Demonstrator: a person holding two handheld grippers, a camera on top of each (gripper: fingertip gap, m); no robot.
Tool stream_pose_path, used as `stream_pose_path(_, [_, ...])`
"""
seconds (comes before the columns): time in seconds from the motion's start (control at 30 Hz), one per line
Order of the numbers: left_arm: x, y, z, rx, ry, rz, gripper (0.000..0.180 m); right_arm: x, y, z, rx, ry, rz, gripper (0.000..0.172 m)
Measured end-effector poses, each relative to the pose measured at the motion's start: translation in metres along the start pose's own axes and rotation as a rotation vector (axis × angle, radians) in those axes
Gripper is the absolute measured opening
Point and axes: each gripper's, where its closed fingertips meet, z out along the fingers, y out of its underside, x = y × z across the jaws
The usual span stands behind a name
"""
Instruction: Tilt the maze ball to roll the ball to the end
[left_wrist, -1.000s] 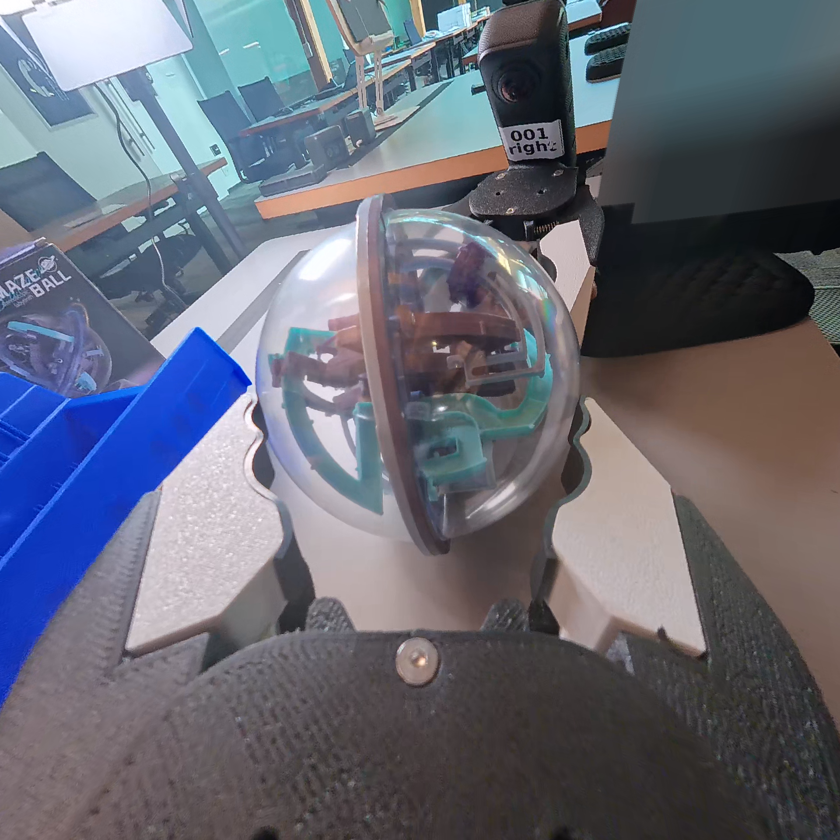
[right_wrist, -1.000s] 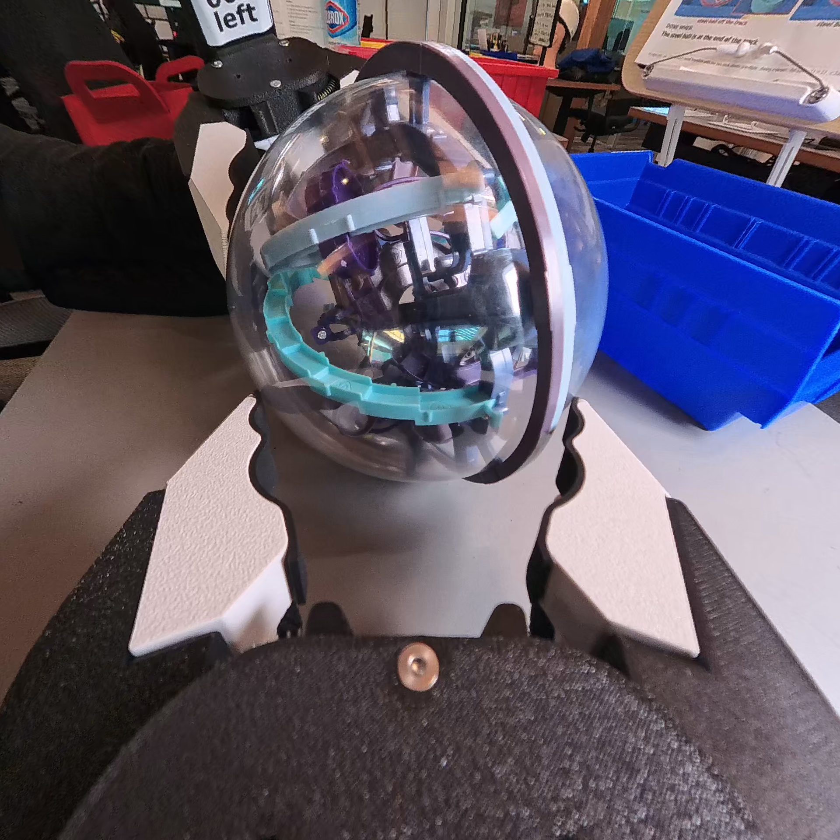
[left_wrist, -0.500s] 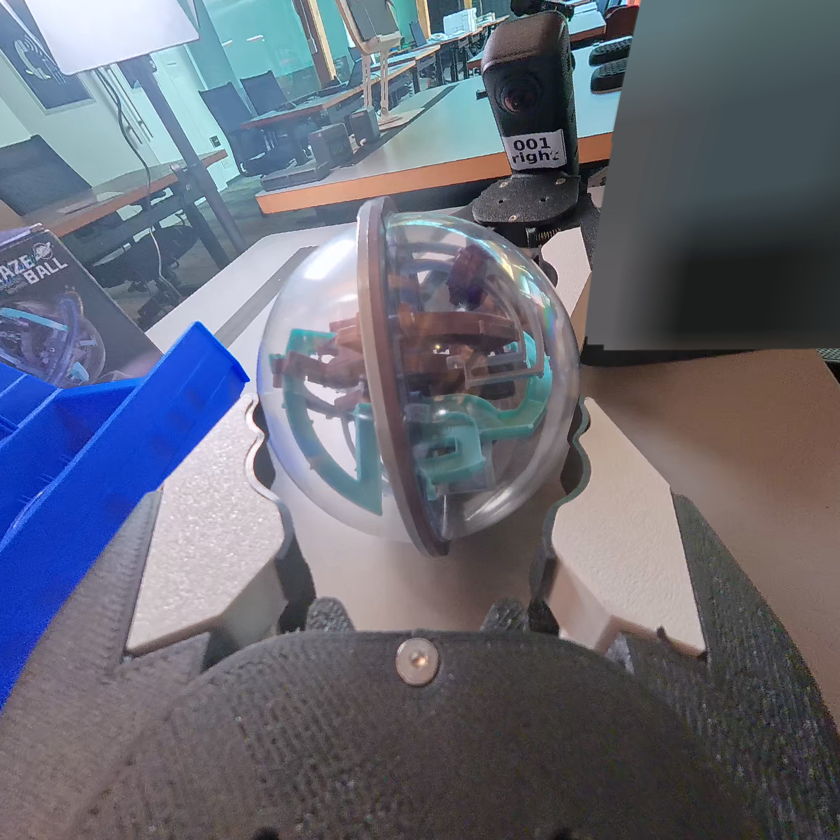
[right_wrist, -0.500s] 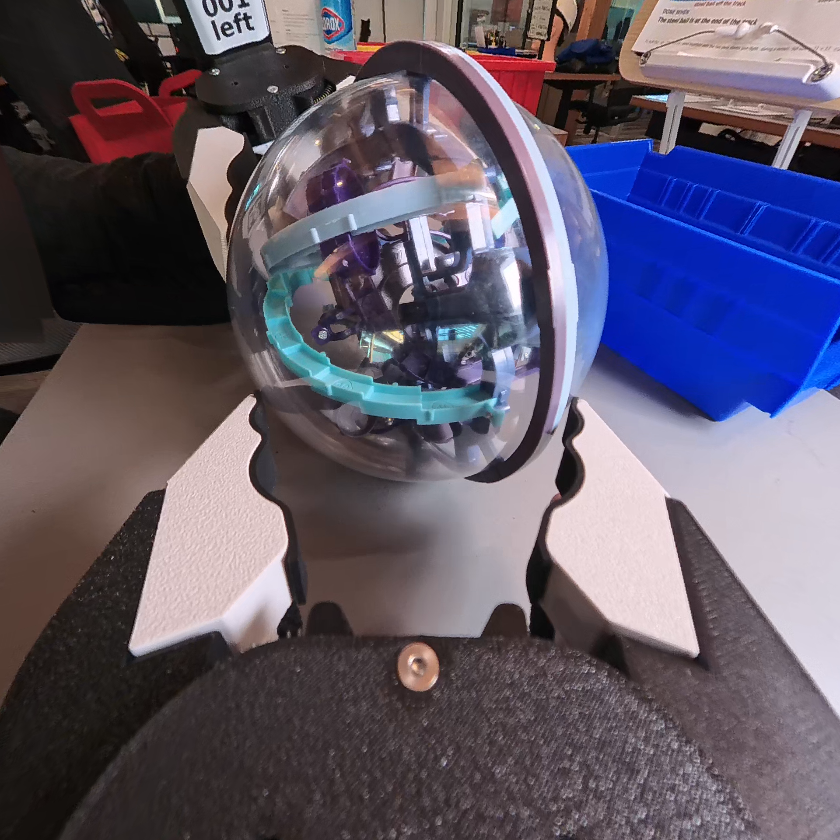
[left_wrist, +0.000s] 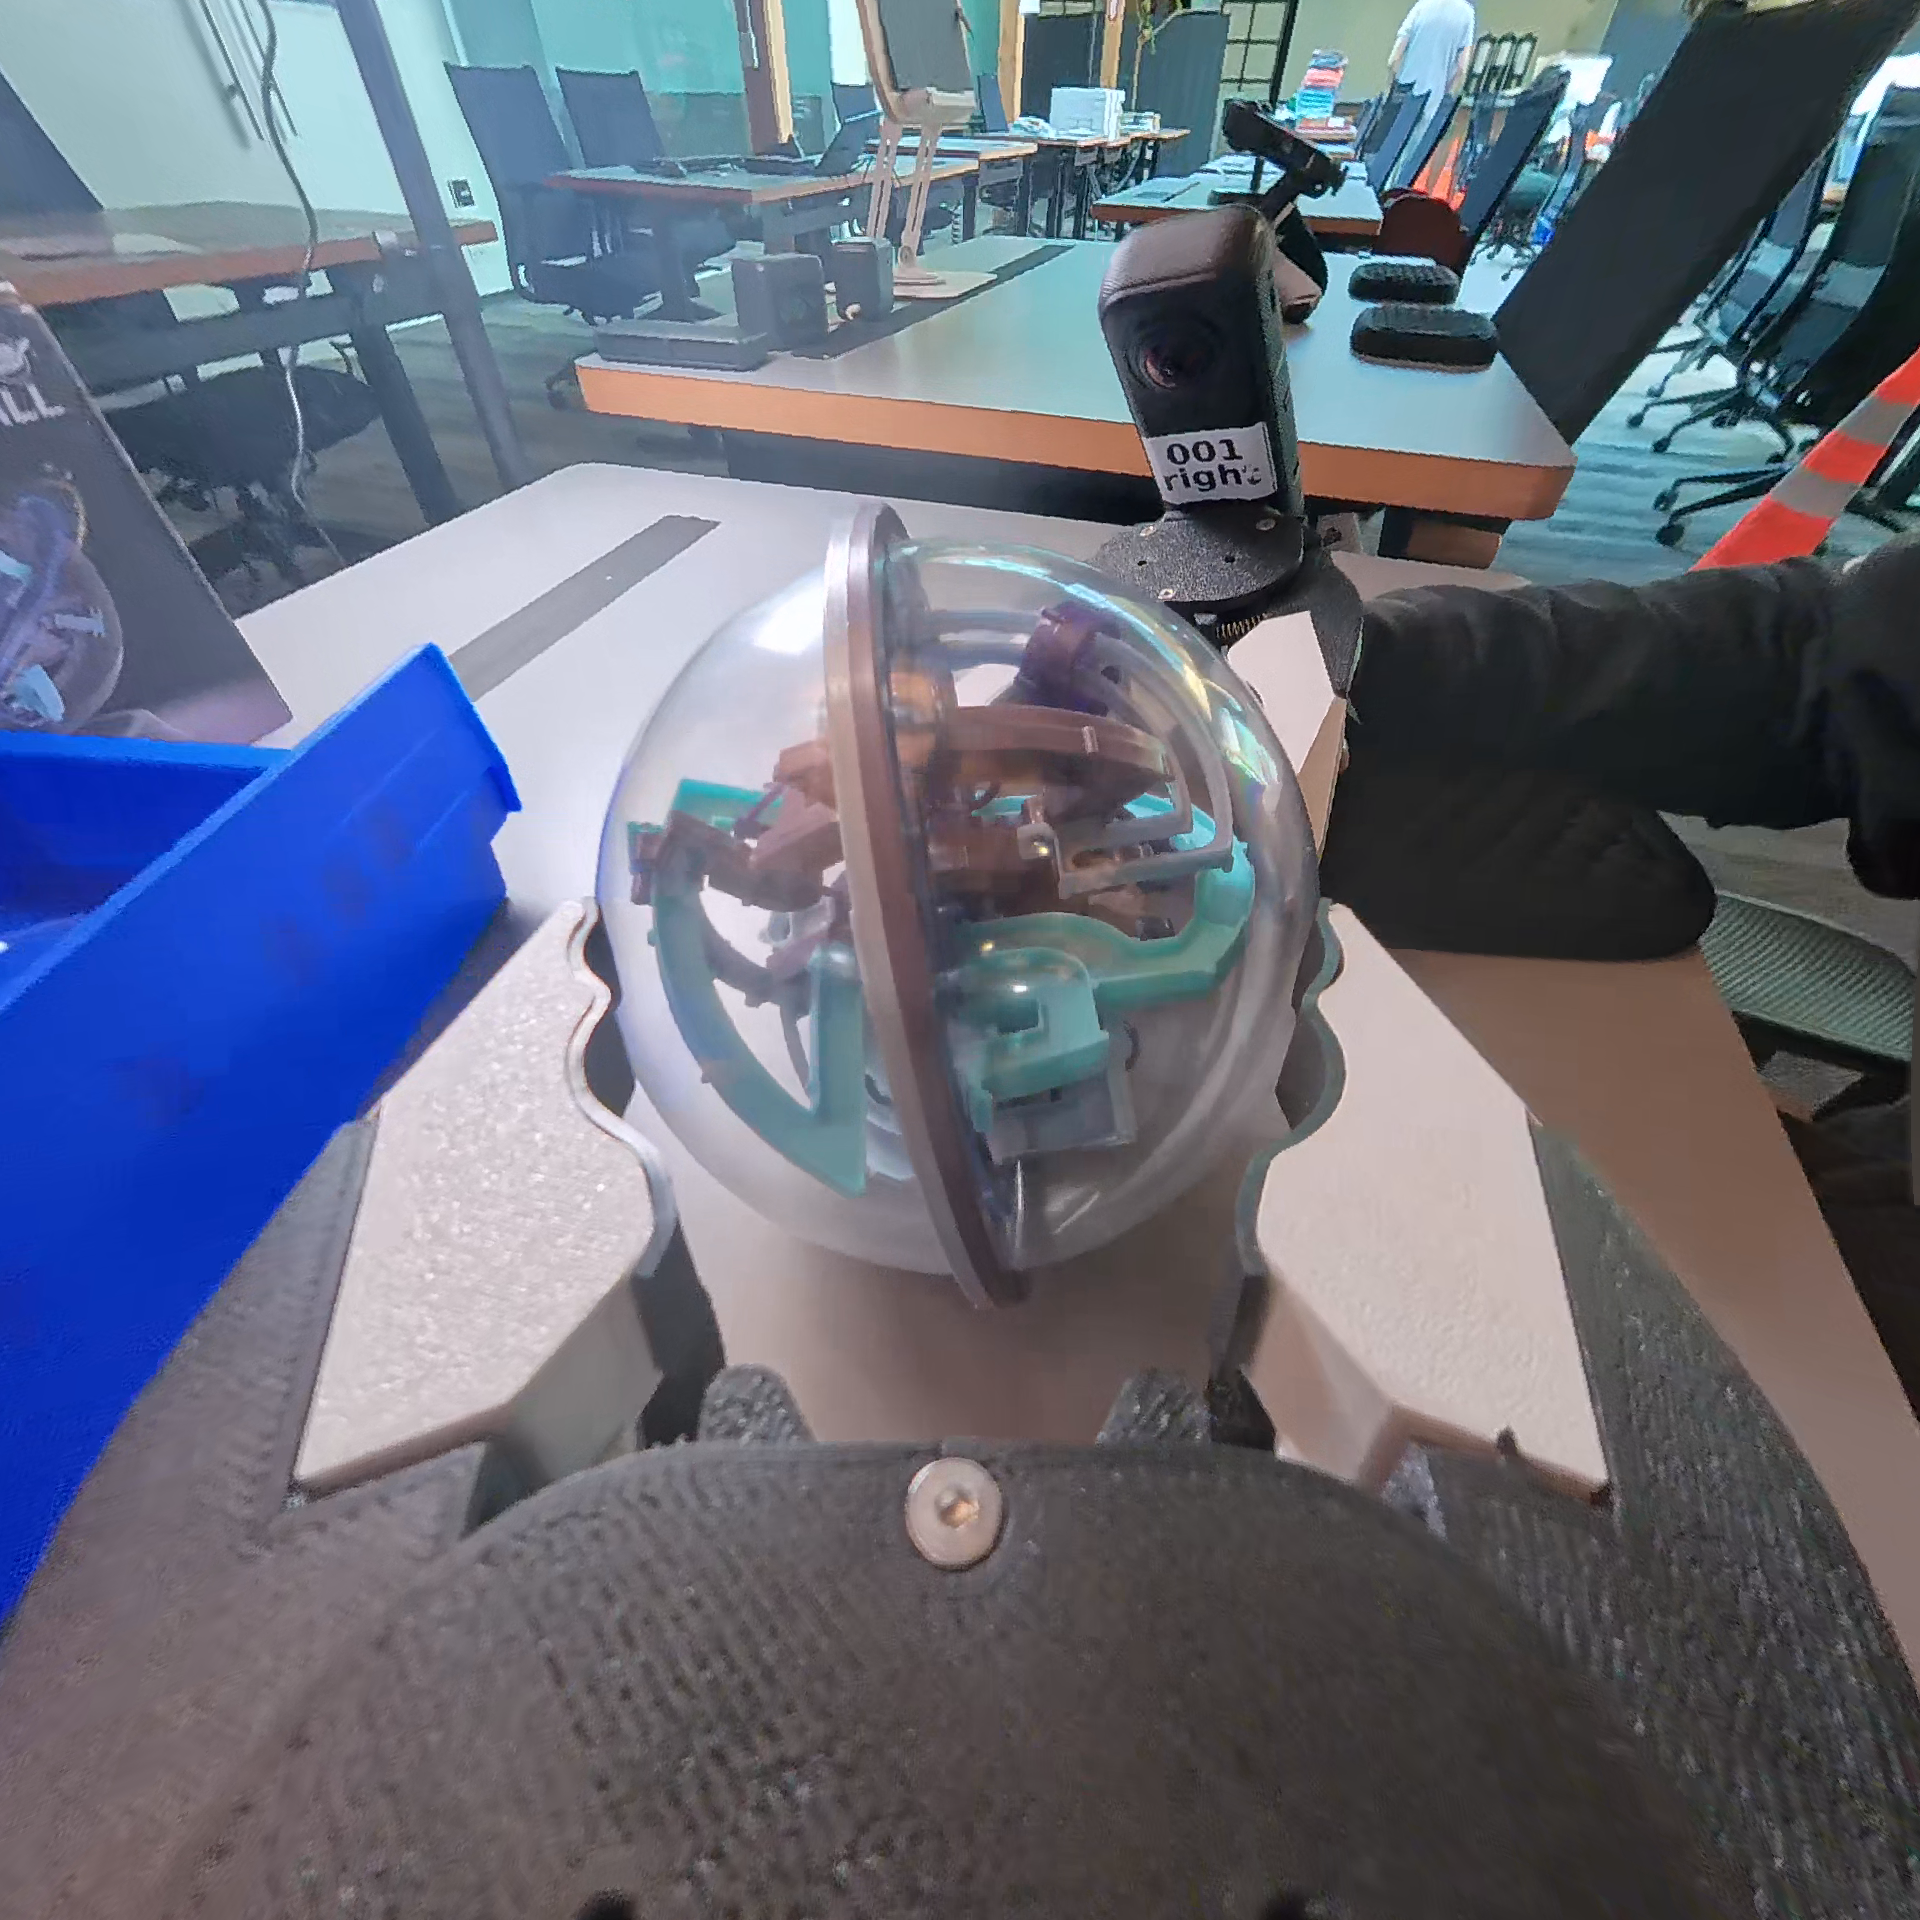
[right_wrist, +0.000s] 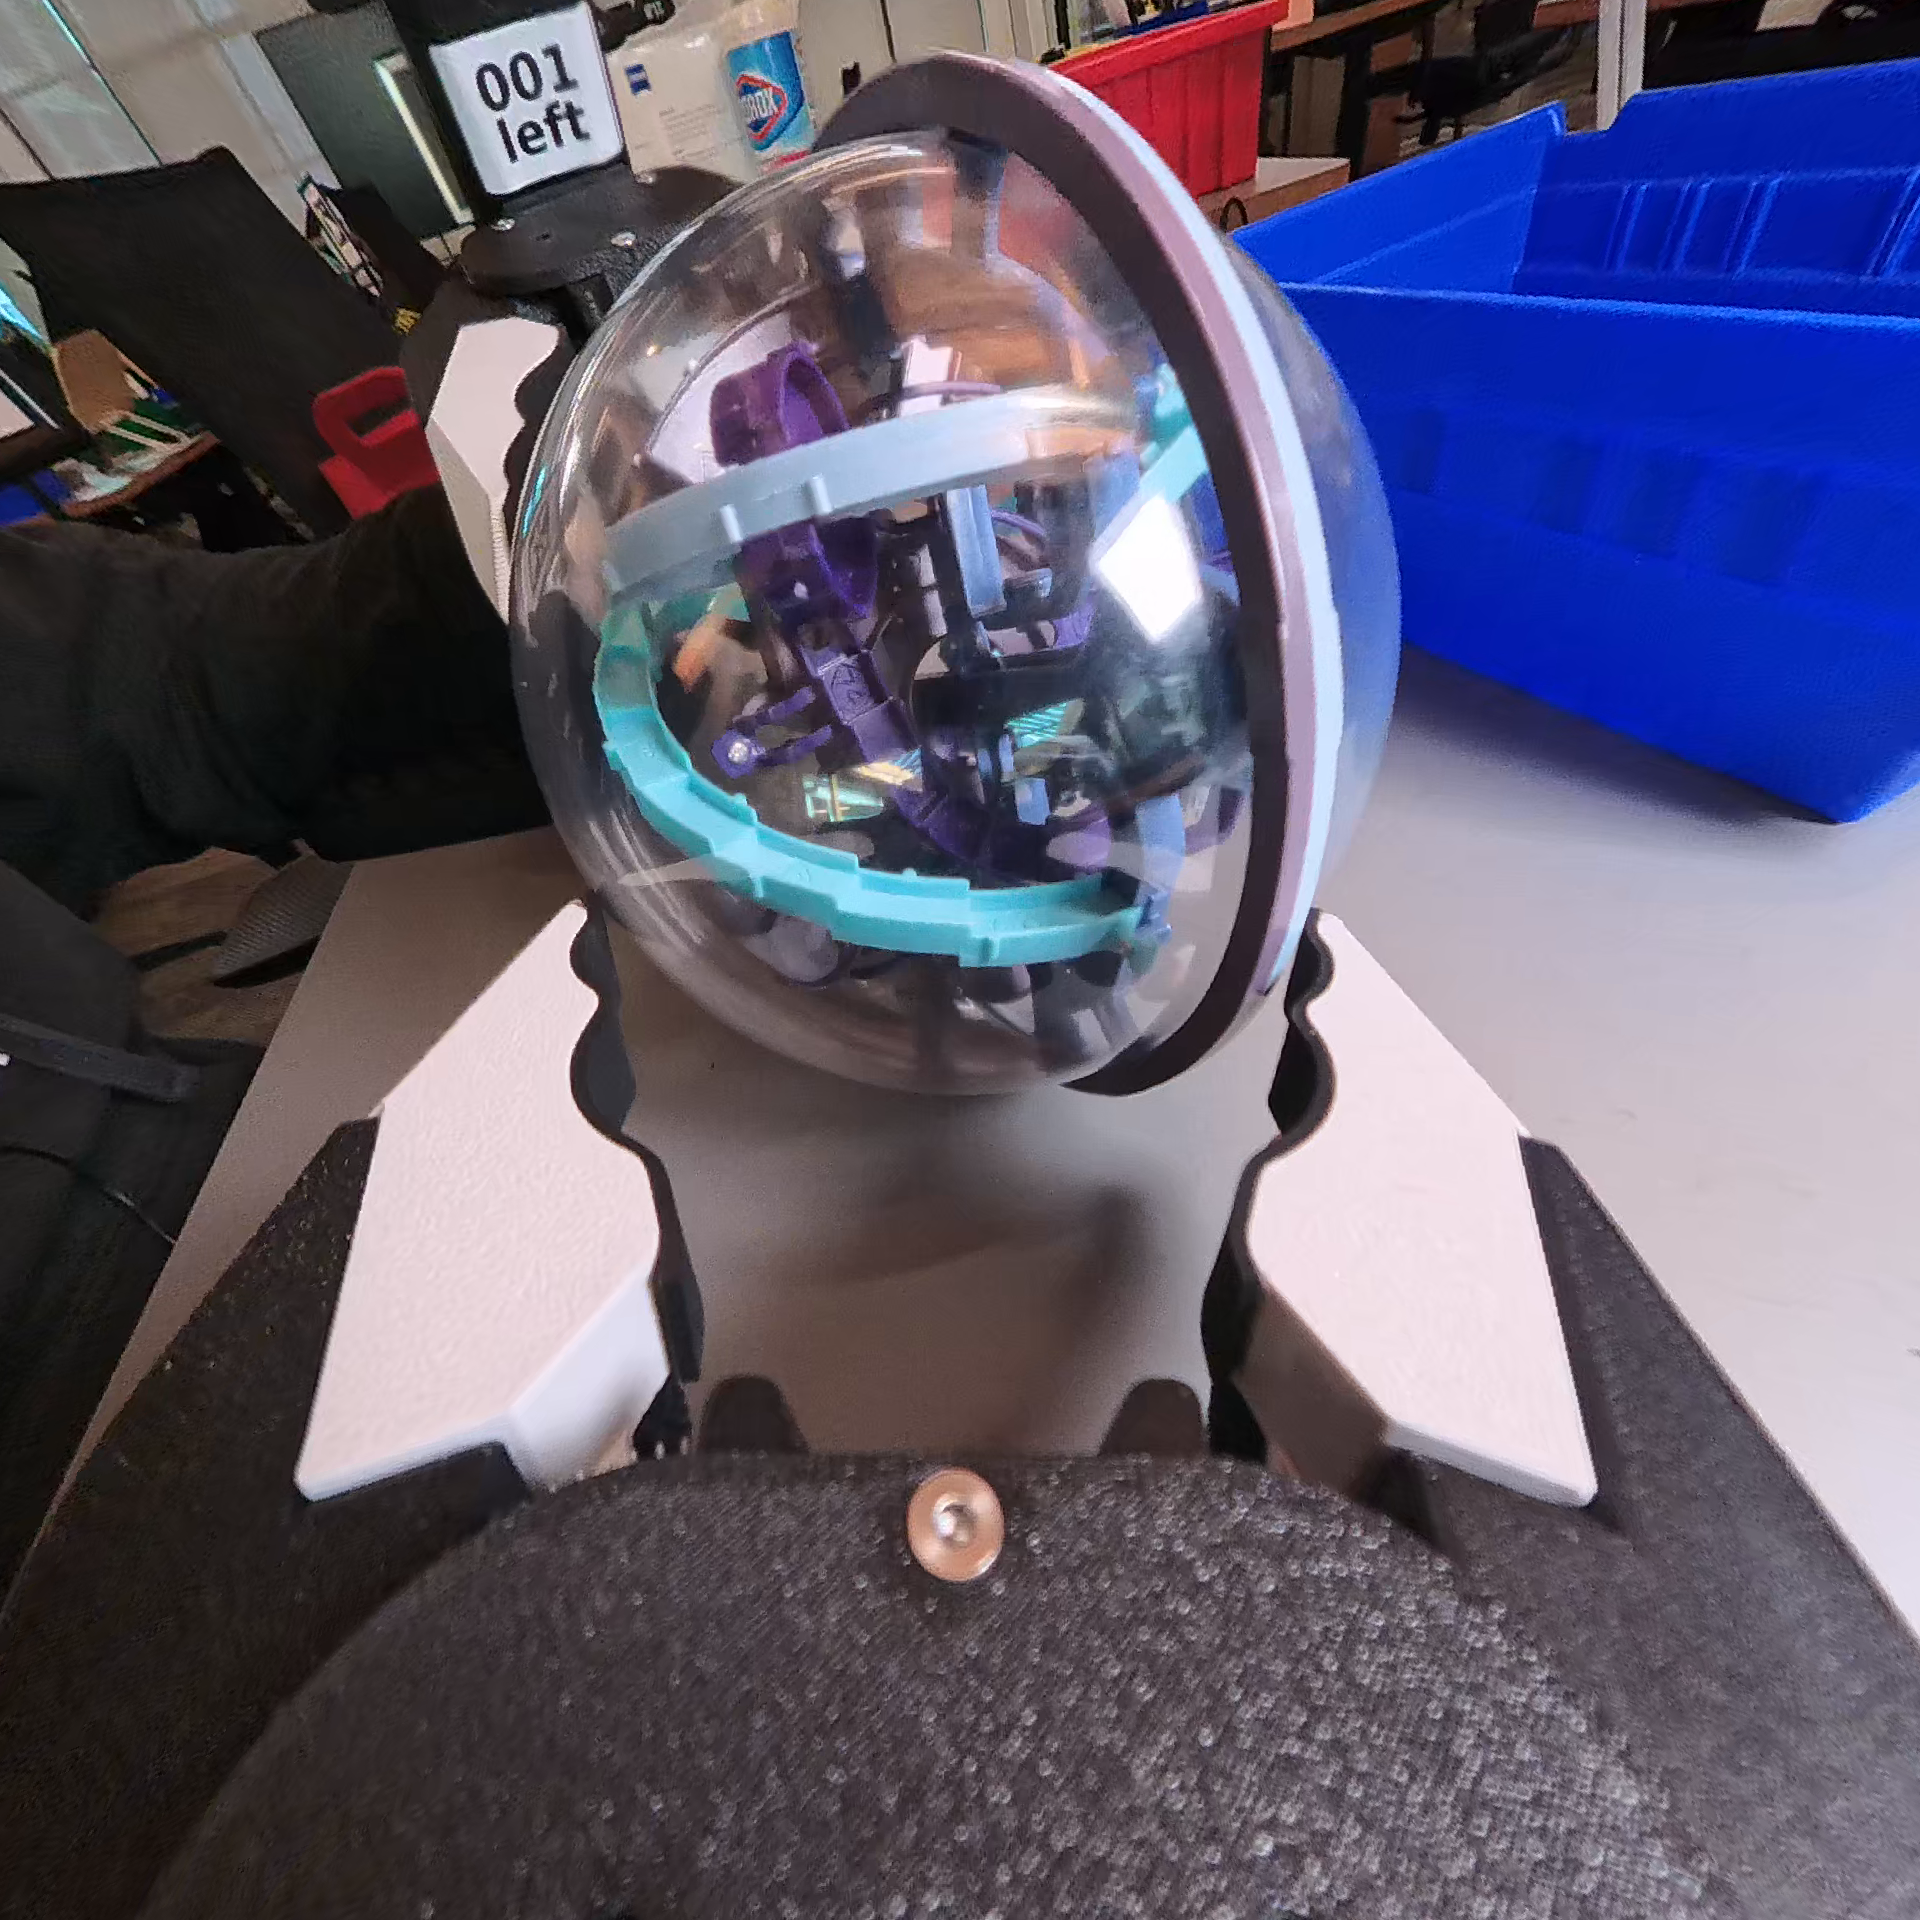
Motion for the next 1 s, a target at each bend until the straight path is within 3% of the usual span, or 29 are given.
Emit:
stream_pose_path(0.27, [-0.012,0.005,0.000,0.000,0.010,-0.179,0.125,0.006,-0.002,-0.001,0.009,0.056,-0.033,0.124])
stream_pose_path(0.47, [-0.021,0.005,-0.002,0.018,0.009,-0.287,0.122,0.008,-0.018,-0.007,0.051,0.244,-0.438,0.133])
stream_pose_path(0.6, [-0.023,0.004,0.002,0.027,0.032,-0.409,0.120,0.012,-0.017,0.000,-0.001,0.321,-0.593,0.135])
stream_pose_path(0.8, [-0.024,0.006,0.006,0.040,0.064,-0.518,0.121,0.012,-0.019,-0.001,0.041,0.238,-0.395,0.136])
stream_pose_path(1.0, [-0.010,0.012,0.009,0.006,0.074,-0.332,0.136,0.011,-0.018,-0.004,0.060,0.158,-0.206,0.135])
